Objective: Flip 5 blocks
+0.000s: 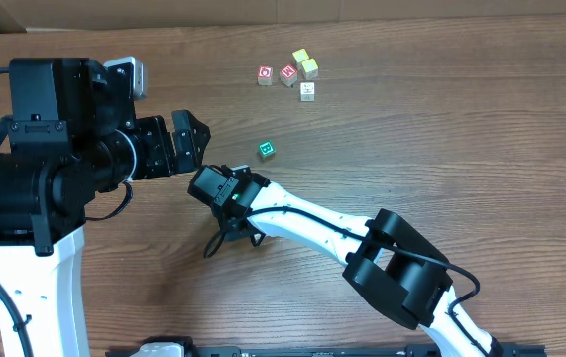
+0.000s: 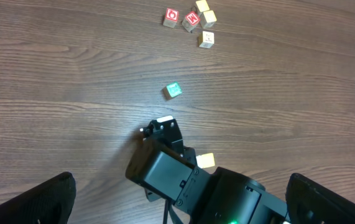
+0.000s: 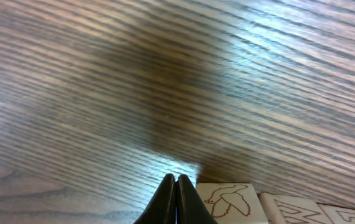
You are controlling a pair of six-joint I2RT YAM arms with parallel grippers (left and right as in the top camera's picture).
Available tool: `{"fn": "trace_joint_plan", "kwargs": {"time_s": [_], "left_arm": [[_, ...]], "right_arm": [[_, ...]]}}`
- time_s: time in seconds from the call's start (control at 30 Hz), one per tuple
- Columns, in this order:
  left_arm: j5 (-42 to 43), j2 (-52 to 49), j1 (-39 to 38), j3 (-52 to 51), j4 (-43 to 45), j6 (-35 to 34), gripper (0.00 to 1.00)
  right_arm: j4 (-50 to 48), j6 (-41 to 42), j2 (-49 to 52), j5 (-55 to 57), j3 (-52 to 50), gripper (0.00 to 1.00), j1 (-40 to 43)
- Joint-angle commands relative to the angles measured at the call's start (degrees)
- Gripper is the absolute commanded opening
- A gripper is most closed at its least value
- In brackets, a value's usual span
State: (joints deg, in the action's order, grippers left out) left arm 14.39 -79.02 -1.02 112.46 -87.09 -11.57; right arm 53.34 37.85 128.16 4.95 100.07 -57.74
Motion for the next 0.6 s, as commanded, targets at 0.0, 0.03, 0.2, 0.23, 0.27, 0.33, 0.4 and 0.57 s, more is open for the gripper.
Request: {"fn": "trace_joint_plan", "kwargs": {"time_s": [0.0, 0.03, 0.2, 0.23, 0.27, 0.33, 0.4, 0.57], "left_arm": [[0.2, 0.3, 0.3, 1.0, 0.1, 0.7, 1.0], [0.2, 0.3, 0.3, 1.0, 0.1, 0.7, 1.0], [0.2, 0.3, 0.3, 1.0, 0.1, 0.7, 1.0], [0.2, 0.3, 0.3, 1.0, 0.1, 0.7, 1.0], [0.2, 0.3, 0.3, 1.0, 0.1, 0.7, 1.0], [0.2, 0.3, 0.3, 1.0, 0.1, 0.7, 1.0], [0.2, 0.3, 0.3, 1.0, 0.1, 0.7, 1.0], [0.2, 0.3, 0.3, 1.0, 0.1, 0.7, 1.0]], "right_arm": [[0.5, 1.4, -1.6, 1.9, 0.2, 0.04, 0.6], [0.8, 1.4, -1.6, 2.0, 0.2, 0.04, 0.6], [1.2, 1.4, -1.6, 1.9, 0.2, 0.04, 0.6], [1.2, 1.4, -1.6, 1.9, 0.2, 0.04, 0.6], [1.1, 1.4, -1.6, 2.0, 0.2, 0.04, 0.6], [1.0, 1.4, -1.6, 2.3, 0.2, 0.04, 0.7], [1.2, 1.4, -1.6, 3.0, 0.2, 0.04, 1.1], [2.8, 1.4, -1.6, 3.0, 0.2, 0.04, 2.7]]}}
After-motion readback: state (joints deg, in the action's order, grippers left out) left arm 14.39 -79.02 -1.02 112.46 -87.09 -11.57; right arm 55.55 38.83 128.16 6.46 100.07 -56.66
